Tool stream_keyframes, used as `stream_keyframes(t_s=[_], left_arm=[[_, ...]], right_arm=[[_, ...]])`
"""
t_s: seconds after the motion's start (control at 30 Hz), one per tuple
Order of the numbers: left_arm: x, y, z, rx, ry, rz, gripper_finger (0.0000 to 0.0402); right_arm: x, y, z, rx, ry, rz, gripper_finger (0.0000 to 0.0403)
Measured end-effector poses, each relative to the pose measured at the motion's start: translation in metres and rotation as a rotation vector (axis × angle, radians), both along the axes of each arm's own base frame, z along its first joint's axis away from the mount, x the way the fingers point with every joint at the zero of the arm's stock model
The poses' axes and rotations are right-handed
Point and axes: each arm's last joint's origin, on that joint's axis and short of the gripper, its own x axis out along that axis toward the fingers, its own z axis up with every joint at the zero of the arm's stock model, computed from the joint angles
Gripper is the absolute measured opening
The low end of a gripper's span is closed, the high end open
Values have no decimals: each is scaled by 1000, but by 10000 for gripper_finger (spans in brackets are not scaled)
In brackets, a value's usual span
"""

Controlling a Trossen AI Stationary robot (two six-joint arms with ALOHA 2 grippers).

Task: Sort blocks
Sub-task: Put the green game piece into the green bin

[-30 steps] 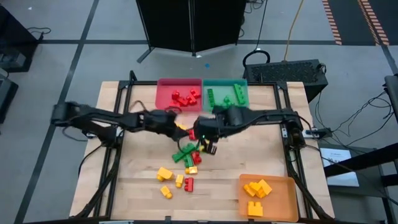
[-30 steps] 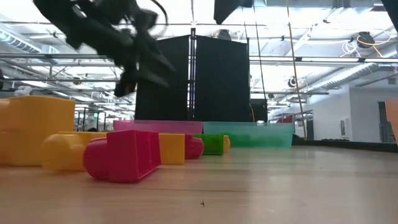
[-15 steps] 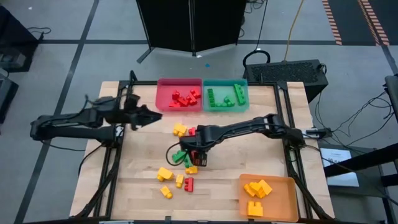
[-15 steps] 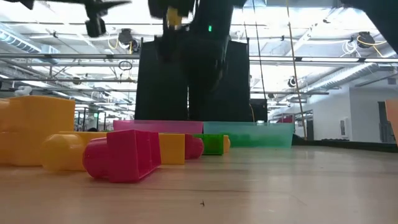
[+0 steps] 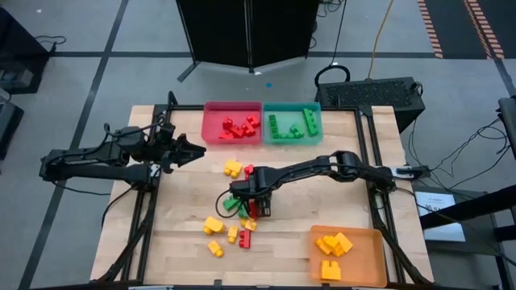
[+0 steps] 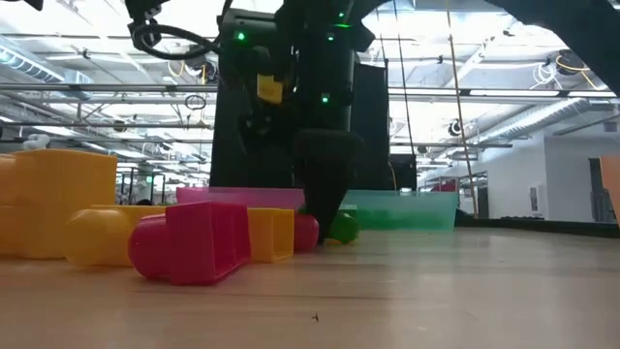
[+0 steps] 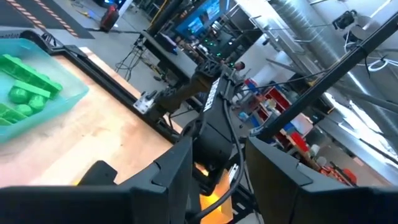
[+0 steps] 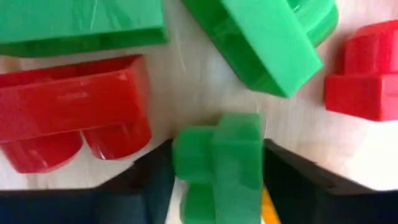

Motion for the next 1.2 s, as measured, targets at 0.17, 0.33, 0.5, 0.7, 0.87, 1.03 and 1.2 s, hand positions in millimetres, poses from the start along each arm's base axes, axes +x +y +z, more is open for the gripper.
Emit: stream_keyframes(t_s=[0.17,0.33,0.5,0.7,0.87,1.03,1.2], left_arm=[[0,0,0,-7,1,1,153],[0,0,-1,-30,6,5,153],[0,2,-10,-35,107,69,153],[-3,6,-27,-30,281,204,153],[-5,6,-32,-25,328,233,153],[-5,6,-33,-25,341,233,153],[-5,6,-33,-25,341,233,153]], right_arm=[[-4,-1,8,-9,8,2,137],[-10,-12,44,-20,-40,-39,137],[-28,-49,120,-150,-183,-118,137],[-60,-150,163,-203,-273,-426,137],[-76,-229,145,-206,-271,-715,137],[-83,-269,114,-89,-217,-884,137],[-77,-268,103,-74,-196,-846,240]])
